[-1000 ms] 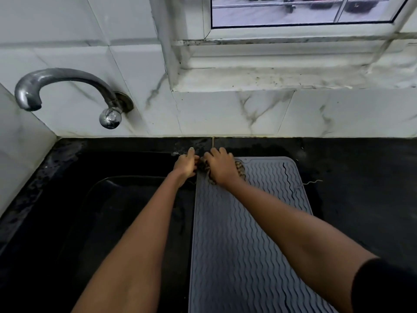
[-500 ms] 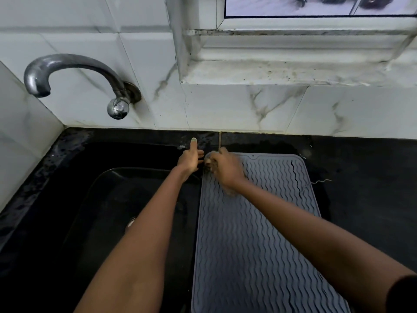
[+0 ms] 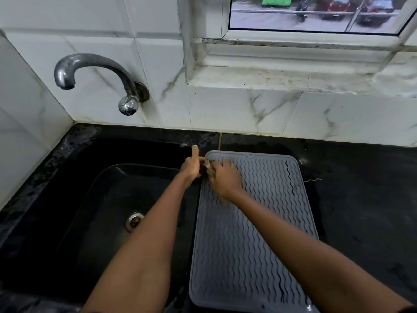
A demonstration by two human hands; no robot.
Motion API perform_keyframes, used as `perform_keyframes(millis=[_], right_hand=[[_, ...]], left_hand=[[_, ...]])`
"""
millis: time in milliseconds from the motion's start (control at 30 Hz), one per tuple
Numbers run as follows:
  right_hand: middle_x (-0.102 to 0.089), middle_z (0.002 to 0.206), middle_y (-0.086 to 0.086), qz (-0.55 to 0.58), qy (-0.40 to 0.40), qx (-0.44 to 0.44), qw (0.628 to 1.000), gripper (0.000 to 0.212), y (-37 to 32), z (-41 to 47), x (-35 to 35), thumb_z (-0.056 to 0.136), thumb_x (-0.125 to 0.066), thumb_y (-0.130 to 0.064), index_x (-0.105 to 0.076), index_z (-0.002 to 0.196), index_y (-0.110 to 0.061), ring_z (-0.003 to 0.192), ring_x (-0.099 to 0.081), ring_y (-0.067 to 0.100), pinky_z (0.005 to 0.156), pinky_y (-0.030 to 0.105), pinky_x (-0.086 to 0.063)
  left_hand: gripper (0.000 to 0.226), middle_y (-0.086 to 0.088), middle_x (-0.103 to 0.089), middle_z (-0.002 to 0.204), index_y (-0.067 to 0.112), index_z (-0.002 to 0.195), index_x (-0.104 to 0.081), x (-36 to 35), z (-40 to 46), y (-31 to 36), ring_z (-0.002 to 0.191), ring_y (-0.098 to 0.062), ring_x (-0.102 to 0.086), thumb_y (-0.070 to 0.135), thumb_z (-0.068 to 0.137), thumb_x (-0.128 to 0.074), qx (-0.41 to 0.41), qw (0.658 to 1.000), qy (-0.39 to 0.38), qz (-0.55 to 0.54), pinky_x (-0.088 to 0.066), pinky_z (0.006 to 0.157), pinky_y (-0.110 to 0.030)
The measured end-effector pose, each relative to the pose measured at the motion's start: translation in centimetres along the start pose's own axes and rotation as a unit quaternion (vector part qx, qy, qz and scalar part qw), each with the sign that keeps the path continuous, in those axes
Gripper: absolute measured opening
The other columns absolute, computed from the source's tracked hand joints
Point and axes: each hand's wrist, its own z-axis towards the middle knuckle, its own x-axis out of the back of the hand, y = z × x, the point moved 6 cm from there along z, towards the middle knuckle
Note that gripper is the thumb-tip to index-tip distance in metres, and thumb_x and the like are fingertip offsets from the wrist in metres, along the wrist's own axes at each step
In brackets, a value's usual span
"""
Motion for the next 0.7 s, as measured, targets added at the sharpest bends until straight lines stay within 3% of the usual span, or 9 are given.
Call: perform_keyframes(millis=[100,267,333,400,500,600,700], right_hand=[[-0.051,0.122,0.011,0.038,-0.07,0.011,0.997,0.041,-0.6,-3.8,-0.4,0.087,-0.058,-0.03,-0.049,0.125,-0.018,0.103,-0.054,0.025,0.087,0.039,-0.048],[-0.05,0.118,0.004,0.033,-0.104,0.05,0.993,0.045,-1.7,-11.7,-1.3,0.083,-0.064,-0.035,-0.051,0.123,-0.021,0.096,-0.056,0.02,0.08,0.033,-0.048],[-0.057,0.107,0.001,0.058,-0.124,0.046,0.989,0.032,-2.1,-11.3,-0.7,0.083,-0.065,-0.034,-0.058,0.112,-0.022,0.088,-0.058,0.016,0.08,0.034,-0.052],[-0.06,0.098,0.0,0.104,-0.087,0.022,0.991,0.017,-2.3,-8.9,0.7,0.086,-0.062,-0.032,-0.061,0.101,-0.024,0.082,-0.059,0.014,0.077,0.038,-0.055],[-0.051,0.116,0.007,0.054,0.005,-0.022,0.998,0.025,-2.0,-4.1,2.2,0.088,-0.058,-0.021,-0.056,0.113,-0.017,0.098,-0.054,0.022,0.084,0.041,-0.051],[-0.045,0.129,0.013,-0.026,-0.045,-0.018,0.998,0.029,-2.1,-1.8,1.3,0.091,-0.054,-0.016,-0.054,0.12,-0.011,0.109,-0.05,0.03,0.09,0.042,-0.047],[-0.047,0.124,0.011,-0.034,-0.075,0.006,0.997,0.033,-2.2,-3.6,0.8,0.088,-0.06,-0.021,-0.056,0.119,-0.01,0.106,-0.052,0.028,0.088,0.04,-0.047]], left_hand=[[0.081,-0.014,-0.059,0.13,0.003,0.129,-0.055,-0.5,-0.9,0.5,0.115,-0.026,-0.058,0.061,0.097,-0.009,-0.001,1.0,-0.015,0.024,-0.041,0.106,-0.041],[0.083,-0.014,-0.052,0.139,0.002,0.137,-0.047,-1.2,-1.8,1.3,0.122,-0.025,-0.055,0.062,0.095,-0.009,-0.003,0.998,-0.044,0.043,-0.036,0.107,-0.039],[0.082,-0.015,-0.05,0.141,0.002,0.139,-0.044,-1.2,-2.1,1.3,0.124,-0.026,-0.053,0.061,0.096,-0.007,-0.005,0.998,-0.049,0.036,-0.036,0.106,-0.039],[0.083,-0.016,-0.052,0.139,0.001,0.138,-0.046,-1.1,-2.2,1.1,0.123,-0.027,-0.054,0.061,0.096,-0.007,-0.007,0.999,-0.042,0.021,-0.038,0.104,-0.039],[0.082,-0.015,-0.061,0.127,0.005,0.128,-0.057,-0.4,-2.4,0.7,0.117,-0.029,-0.057,0.061,0.096,-0.007,-0.021,0.999,-0.003,0.038,-0.04,0.098,-0.035],[0.082,-0.013,-0.053,0.138,0.008,0.136,-0.05,-0.4,-3.1,0.1,0.129,-0.029,-0.046,0.064,0.094,-0.005,-0.012,0.999,-0.028,0.043,-0.034,0.108,-0.039],[0.081,-0.015,-0.043,0.147,0.007,0.146,-0.034,-0.7,-3.9,-0.1,0.136,-0.027,-0.04,0.063,0.095,-0.004,-0.002,0.998,-0.065,0.022,-0.03,0.106,-0.036]])
